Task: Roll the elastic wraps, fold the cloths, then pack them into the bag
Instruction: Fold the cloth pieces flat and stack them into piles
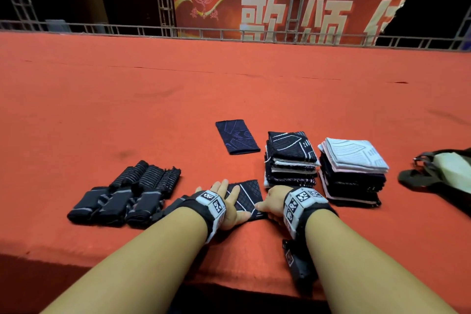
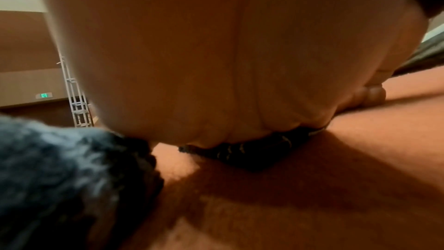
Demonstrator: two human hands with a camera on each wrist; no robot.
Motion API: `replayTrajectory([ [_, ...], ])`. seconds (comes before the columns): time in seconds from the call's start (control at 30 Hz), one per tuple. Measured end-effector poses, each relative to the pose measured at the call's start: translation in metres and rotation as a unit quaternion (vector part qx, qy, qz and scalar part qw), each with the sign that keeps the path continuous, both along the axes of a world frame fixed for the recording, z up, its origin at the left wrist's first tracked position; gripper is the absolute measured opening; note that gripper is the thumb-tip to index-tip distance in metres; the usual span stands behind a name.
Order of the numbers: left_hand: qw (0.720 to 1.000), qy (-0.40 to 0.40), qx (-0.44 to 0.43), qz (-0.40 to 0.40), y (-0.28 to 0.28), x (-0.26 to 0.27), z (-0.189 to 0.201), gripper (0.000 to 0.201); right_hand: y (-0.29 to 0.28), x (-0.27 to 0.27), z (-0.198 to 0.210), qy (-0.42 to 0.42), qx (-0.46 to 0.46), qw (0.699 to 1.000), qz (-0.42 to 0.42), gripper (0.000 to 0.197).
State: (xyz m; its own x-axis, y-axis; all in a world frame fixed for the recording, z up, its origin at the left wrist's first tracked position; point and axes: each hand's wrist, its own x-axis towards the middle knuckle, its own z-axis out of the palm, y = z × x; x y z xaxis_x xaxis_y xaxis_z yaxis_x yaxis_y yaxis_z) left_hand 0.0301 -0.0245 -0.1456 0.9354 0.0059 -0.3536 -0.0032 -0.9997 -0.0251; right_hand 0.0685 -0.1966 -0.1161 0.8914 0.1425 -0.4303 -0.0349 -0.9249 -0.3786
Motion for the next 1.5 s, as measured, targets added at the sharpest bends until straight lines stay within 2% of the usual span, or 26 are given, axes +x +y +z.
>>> replayTrajectory([
  [0.07,1.000,0.000,0.002,-0.001,0.001,0.000,0.000,0.093,-0.005,0.000,-0.002,0.007,0.025,1.000,-0.010,0.037],
  [0.2,1.000,-0.001,-0.016,-0.002,0.001,-0.001,0.001,0.092,-0.007,0.002,-0.004,0.000,-0.009,1.000,0.002,0.050],
  [0.37,1.000,0.001,-0.015,-0.004,-0.003,-0.006,0.009,0.090,-0.008,-0.005,0.004,0.064,0.093,0.993,-0.035,0.029],
  [0.5,1.000,0.017,-0.020,-0.003,-0.002,-0.003,0.009,0.092,-0.014,-0.007,0.002,0.084,0.140,0.985,-0.048,0.026],
  [0.57,0.999,0.036,-0.016,-0.004,-0.001,-0.001,0.010,0.096,-0.016,-0.006,-0.001,0.077,0.147,0.985,-0.050,0.027],
  [0.7,0.998,0.065,0.010,-0.007,-0.003,0.000,0.013,0.118,-0.018,-0.009,-0.003,0.070,0.164,0.983,-0.051,0.023],
  [0.77,0.998,0.065,0.012,-0.006,-0.004,0.002,0.013,0.120,-0.020,-0.015,-0.002,0.066,0.196,0.976,-0.069,0.021],
  [0.93,0.998,0.045,0.041,-0.018,-0.009,0.002,0.026,0.104,-0.020,-0.027,-0.001,0.052,0.244,0.962,-0.115,0.024],
  [1.03,0.999,0.010,0.017,-0.043,-0.013,0.002,0.046,0.077,-0.019,-0.035,0.005,0.017,0.227,0.969,-0.099,0.021],
  [1.13,0.996,-0.015,-0.031,-0.079,-0.012,0.002,0.068,0.063,-0.018,-0.037,0.017,-0.079,0.194,0.976,-0.066,0.013],
  [1.23,0.994,-0.035,-0.046,-0.089,-0.007,0.001,0.087,0.040,-0.015,-0.036,0.040,-0.172,0.172,0.969,-0.044,0.005],
  [1.33,0.992,-0.044,-0.059,-0.104,-0.002,-0.006,0.113,0.034,-0.009,-0.037,0.061,-0.234,0.125,0.964,0.021,0.022],
  [1.43,0.988,-0.056,-0.107,-0.094,0.003,-0.014,0.139,0.036,-0.001,-0.040,0.073,-0.259,0.056,0.960,0.090,0.045],
  [1.47,0.986,-0.066,-0.126,-0.091,0.005,-0.015,0.146,0.036,0.001,-0.041,0.076,-0.267,0.045,0.957,0.104,0.046],
  [1.5,0.982,-0.080,-0.144,-0.088,0.008,-0.016,0.151,0.035,0.003,-0.041,0.078,-0.277,0.044,0.954,0.106,0.038],
])
